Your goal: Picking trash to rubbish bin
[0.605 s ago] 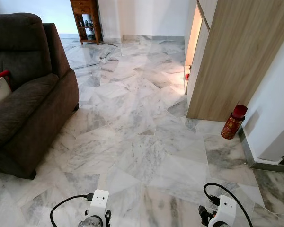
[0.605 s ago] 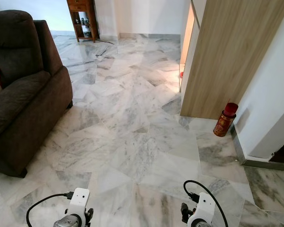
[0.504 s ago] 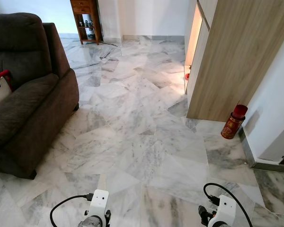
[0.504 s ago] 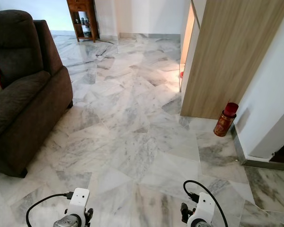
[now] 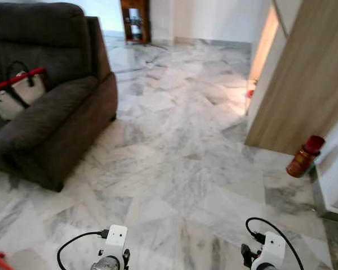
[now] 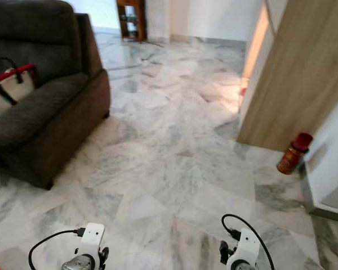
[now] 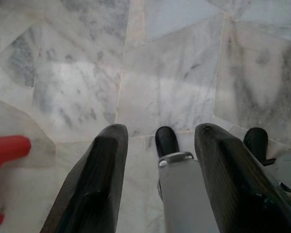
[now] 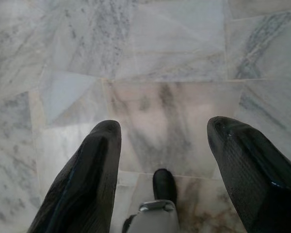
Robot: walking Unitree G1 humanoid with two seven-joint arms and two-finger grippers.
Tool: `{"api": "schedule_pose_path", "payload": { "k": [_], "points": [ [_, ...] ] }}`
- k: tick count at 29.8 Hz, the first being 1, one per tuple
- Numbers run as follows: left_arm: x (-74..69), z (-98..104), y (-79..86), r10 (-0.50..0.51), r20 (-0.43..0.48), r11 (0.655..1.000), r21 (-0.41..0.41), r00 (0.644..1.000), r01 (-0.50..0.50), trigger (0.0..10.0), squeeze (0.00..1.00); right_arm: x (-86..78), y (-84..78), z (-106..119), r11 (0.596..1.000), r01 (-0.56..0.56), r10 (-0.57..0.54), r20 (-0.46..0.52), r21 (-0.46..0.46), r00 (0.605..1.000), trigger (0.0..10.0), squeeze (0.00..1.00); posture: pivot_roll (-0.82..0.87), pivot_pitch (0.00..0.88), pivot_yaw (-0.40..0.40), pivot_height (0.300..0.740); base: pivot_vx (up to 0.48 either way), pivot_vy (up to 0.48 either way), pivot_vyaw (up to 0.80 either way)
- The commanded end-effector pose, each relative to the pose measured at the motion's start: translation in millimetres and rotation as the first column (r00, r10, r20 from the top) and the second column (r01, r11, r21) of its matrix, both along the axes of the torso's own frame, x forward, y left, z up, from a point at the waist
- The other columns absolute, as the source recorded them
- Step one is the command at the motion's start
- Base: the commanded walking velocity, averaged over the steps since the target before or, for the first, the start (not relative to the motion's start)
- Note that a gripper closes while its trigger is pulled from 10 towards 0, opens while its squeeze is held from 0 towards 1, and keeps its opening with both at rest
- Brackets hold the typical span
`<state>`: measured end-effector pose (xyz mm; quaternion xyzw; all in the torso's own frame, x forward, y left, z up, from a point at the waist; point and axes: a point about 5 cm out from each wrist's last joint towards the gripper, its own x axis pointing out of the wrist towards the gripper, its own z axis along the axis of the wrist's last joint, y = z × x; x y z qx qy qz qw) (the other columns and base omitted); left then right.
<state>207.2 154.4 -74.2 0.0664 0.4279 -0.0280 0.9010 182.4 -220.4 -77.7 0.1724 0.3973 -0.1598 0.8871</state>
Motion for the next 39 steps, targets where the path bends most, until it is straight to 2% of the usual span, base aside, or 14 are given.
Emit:
{"api": "schedule_pose_path", "payload": {
  "k": [1, 10, 31, 39],
  "points": [
    [-3.3, -2.1, -0.6, 0.009, -0.016, 1.000, -0.004, 1.000, -0.009, 10.0, 0.00, 1.6, -0.9, 1.1, 1.000, 0.016, -0.016, 0.010, 0.001, 1.000, 10.0, 0.00, -0.14, 0.000, 0.005, 0.740, 0.000, 0.000, 0.80],
    [-3.2, -2.0, 0.8, -0.001, -0.017, 1.000, 0.002, 1.000, 0.001, 10.0, 0.00, -2.1, -9.6, 1.4, 0.998, 0.064, -0.063, 0.012, -0.006, 0.998, 10.0, 0.00, -0.14, 0.000, 0.002, 0.740, 0.000, 0.000, 0.80],
    [-4.7, -2.7, 1.0, -0.028, -0.022, 1.000, 0.009, 0.999, 0.028, 10.0, 0.00, 2.7, -3.1, 3.0, 0.997, 0.071, -0.071, 0.046, 0.006, 0.996, 10.0, 0.00, -0.14, 0.000, 0.018, 0.740, 0.000, 0.000, 0.80],
    [-2.5, -1.4, 1.9, -0.001, -0.011, 1.000, 0.004, 1.000, 0.001, 10.0, 0.00, 4.9, -2.2, 3.9, 0.998, 0.062, -0.063, 0.051, 0.005, 0.997, 10.0, 0.00, -0.11, 0.000, -0.002, 0.740, 0.000, 0.000, 0.80]
  ]
}}
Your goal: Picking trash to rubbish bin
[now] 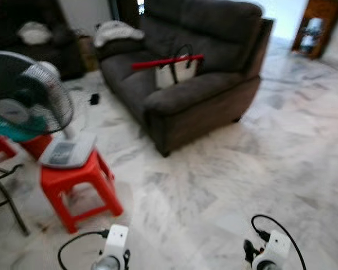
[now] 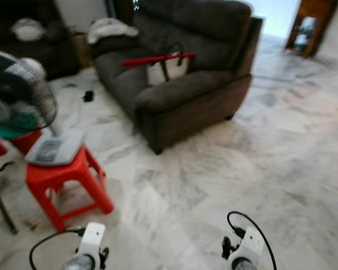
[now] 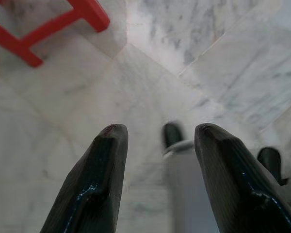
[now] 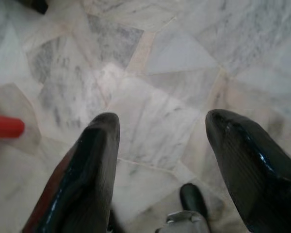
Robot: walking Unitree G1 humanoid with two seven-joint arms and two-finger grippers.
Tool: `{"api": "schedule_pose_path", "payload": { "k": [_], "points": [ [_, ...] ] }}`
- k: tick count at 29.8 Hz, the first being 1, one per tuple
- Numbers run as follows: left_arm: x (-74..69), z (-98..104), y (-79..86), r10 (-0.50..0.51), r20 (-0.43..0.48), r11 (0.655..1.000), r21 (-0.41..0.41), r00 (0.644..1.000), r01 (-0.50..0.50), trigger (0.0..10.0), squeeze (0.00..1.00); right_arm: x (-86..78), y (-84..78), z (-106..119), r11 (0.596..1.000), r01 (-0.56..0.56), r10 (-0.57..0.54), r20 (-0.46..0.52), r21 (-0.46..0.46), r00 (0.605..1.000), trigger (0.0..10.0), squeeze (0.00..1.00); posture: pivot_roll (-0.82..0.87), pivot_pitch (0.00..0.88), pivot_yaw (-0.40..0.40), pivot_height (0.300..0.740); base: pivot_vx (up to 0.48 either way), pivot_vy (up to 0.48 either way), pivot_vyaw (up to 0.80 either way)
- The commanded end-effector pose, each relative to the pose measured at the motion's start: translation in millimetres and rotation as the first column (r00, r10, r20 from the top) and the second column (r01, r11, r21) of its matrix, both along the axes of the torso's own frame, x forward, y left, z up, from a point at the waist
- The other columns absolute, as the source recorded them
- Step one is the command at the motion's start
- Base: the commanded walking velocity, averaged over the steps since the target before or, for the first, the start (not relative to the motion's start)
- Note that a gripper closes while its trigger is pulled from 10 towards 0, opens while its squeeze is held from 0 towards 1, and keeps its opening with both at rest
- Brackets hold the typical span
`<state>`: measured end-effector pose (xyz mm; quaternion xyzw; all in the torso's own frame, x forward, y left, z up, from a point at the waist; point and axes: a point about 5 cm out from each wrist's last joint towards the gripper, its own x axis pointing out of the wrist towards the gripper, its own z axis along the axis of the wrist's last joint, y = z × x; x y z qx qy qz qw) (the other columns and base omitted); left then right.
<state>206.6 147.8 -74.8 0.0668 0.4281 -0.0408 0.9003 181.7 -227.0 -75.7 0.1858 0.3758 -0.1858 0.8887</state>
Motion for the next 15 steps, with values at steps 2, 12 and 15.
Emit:
{"api": "schedule_pose_path", "payload": {
  "k": [2, 12, 15],
  "points": [
    [-3.5, -1.8, 8.8, 0.023, -0.013, 1.000, 0.014, 1.000, -0.023, 10.0, 0.00, 5.9, 4.4, 2.0, 1.000, 0.001, -0.001, 0.018, 0.007, 1.000, 10.0, 0.00, -0.12, 0.000, 0.001, 0.740, 0.000, 0.000, 0.80],
    [-6.0, -3.2, 7.4, 0.016, -0.020, 1.000, 0.014, 1.000, -0.016, 10.0, 0.00, 5.4, 4.7, 1.8, 1.000, 0.003, -0.004, 0.020, 0.008, 1.000, 10.0, 0.00, -0.12, 0.000, 0.003, 0.740, 0.000, 0.000, 0.80],
    [-5.3, -2.8, 7.5, 0.016, -0.019, 1.000, 0.014, 1.000, -0.016, 10.0, 0.00, 4.9, 5.1, 1.5, 1.000, 0.003, -0.003, 0.020, 0.009, 1.000, 10.0, 0.00, -0.12, 0.002, 0.003, 0.740, 0.000, 0.000, 0.80]
  ]
}}
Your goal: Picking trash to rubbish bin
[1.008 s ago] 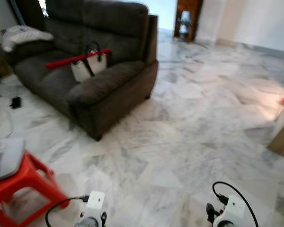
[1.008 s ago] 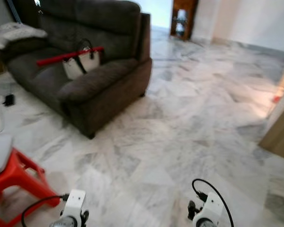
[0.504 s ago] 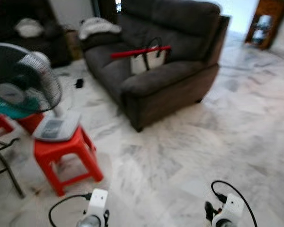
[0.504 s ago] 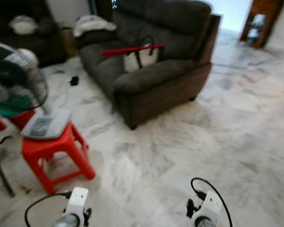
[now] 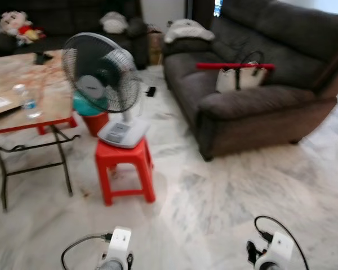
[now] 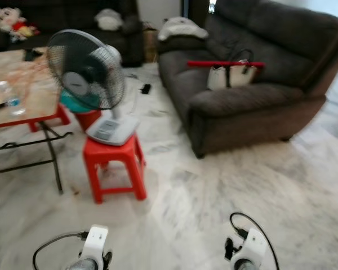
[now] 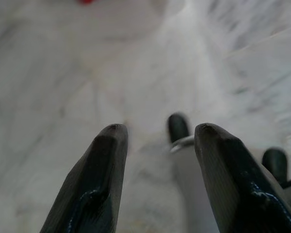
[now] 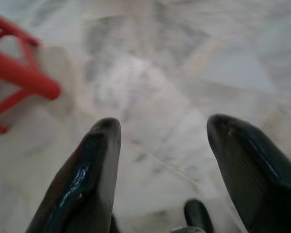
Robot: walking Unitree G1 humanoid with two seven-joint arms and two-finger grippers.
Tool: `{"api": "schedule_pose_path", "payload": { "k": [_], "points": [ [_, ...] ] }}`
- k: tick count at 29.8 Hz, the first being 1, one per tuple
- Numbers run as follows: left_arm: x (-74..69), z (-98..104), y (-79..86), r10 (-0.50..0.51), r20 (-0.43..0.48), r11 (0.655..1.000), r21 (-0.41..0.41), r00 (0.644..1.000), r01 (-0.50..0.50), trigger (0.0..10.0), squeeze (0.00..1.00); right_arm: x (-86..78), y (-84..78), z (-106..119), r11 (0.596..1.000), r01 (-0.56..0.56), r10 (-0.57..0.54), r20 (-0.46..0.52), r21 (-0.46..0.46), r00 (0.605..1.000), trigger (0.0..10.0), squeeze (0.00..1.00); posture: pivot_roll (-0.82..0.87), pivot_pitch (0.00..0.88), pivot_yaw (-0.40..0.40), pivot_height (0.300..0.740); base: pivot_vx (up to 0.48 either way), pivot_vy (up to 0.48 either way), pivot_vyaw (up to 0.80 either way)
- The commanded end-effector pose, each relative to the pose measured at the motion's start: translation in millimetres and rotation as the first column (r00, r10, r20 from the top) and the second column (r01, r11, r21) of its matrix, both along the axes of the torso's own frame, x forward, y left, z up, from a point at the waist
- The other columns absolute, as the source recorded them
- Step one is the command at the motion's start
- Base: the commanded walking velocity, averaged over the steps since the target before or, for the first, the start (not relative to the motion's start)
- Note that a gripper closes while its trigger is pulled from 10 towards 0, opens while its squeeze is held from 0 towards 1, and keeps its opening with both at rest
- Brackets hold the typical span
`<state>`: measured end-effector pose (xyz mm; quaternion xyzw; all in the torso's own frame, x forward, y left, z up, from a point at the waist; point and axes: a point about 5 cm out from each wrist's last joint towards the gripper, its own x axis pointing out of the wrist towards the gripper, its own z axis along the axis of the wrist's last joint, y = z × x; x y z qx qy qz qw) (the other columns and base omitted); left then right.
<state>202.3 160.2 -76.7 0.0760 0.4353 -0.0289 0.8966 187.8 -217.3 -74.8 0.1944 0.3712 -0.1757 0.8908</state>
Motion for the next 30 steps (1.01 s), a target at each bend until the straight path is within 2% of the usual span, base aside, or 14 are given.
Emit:
{"api": "schedule_pose_path", "payload": {
  "k": [1, 20, 30],
  "points": [
    [-0.9, -0.8, -4.9, 0.003, -0.005, 1.000, -0.014, 1.000, -0.003, 10.0, 0.00, -1.2, -4.5, 0.6, 1.000, 0.013, -0.013, 0.003, -0.011, 1.000, 10.0, 0.00, -0.12, 0.002, 0.003, 0.740, 0.000, 0.000, 0.80],
    [-3.1, -2.0, -5.9, 0.006, -0.010, 1.000, -0.018, 1.000, -0.006, 10.0, 0.00, -1.0, -6.2, 1.1, 1.000, 0.015, -0.015, 0.007, -0.015, 1.000, 10.0, 0.00, -0.13, 0.019, -0.001, 0.740, 0.000, 0.000, 0.80],
    [-1.5, -1.2, -4.3, 0.038, -0.009, 0.999, -0.033, 0.999, -0.038, 10.0, 0.00, 0.1, -6.2, 1.8, 0.999, 0.038, -0.038, 0.019, 0.003, 0.999, 10.0, 0.00, -0.12, 0.020, -0.001, 0.740, 0.000, 0.000, 0.05]
  ]
}}
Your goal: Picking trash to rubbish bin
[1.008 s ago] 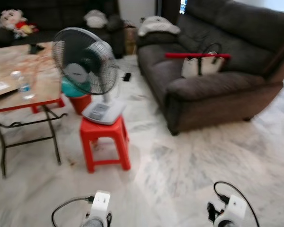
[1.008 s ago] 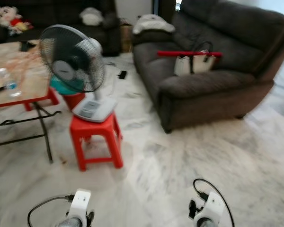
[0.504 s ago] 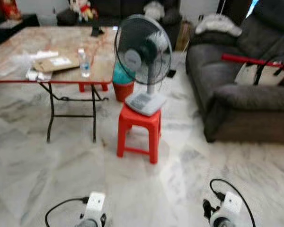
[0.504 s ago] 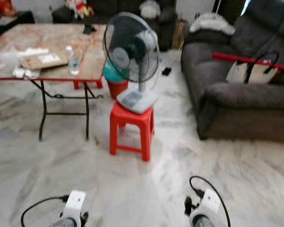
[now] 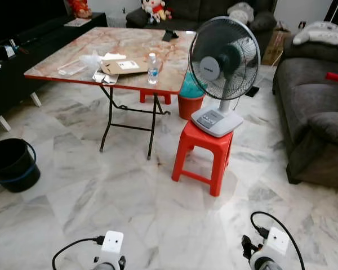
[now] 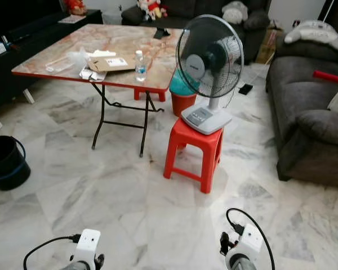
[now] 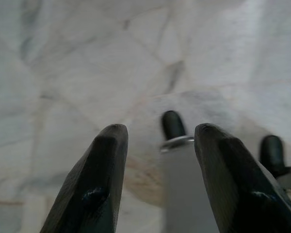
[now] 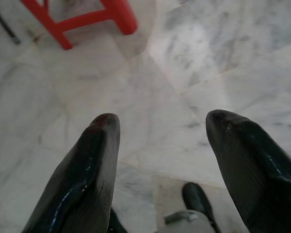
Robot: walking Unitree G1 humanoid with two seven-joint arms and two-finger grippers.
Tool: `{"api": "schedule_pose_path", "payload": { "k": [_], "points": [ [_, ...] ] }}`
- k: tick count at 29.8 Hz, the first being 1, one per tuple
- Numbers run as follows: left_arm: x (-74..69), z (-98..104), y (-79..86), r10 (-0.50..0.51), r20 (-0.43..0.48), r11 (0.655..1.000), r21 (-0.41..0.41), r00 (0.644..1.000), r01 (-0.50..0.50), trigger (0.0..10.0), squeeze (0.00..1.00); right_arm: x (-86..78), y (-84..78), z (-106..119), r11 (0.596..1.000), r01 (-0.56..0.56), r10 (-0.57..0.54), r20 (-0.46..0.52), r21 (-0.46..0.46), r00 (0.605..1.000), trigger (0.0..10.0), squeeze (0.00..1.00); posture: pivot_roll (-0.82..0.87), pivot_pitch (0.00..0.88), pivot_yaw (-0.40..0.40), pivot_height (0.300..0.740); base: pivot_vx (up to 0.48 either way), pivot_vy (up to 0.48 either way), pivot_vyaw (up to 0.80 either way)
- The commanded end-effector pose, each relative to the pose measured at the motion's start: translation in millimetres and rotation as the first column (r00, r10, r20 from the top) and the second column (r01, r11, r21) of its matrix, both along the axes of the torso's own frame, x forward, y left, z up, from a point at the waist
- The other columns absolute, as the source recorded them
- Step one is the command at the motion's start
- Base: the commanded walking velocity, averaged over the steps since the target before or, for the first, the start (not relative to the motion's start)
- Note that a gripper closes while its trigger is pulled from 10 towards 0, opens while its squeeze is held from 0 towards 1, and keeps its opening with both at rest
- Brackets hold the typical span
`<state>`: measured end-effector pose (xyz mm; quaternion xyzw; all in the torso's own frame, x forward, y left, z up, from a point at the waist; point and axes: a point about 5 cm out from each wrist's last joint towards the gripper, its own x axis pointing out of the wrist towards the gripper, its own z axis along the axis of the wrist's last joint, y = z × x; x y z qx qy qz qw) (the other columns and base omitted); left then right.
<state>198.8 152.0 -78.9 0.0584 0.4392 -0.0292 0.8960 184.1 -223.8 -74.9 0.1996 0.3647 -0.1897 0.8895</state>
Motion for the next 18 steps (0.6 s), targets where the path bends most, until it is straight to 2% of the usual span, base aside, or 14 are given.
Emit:
{"api": "schedule_pose_path", "payload": {
  "k": [1, 18],
  "points": [
    [2.0, 1.0, 4.0, 0.024, 0.000, 1.000, -0.002, 1.000, -0.024, 10.0, 0.00, 4.2, 0.3, 2.1, 1.000, 0.008, -0.008, 0.015, 0.007, 1.000, 10.0, 0.00, -0.12, 0.020, -0.001, 0.740, 0.000, 0.315, 0.00],
    [-2.3, -1.3, 4.5, 0.018, -0.017, 1.000, 0.006, 1.000, -0.017, 10.0, 0.00, 3.8, -3.1, 2.9, 1.000, 0.023, -0.023, 0.027, 0.011, 0.999, 10.0, 0.00, -0.13, 0.032, -0.003, 0.740, 0.000, 0.390, 0.00]
  ]
}}
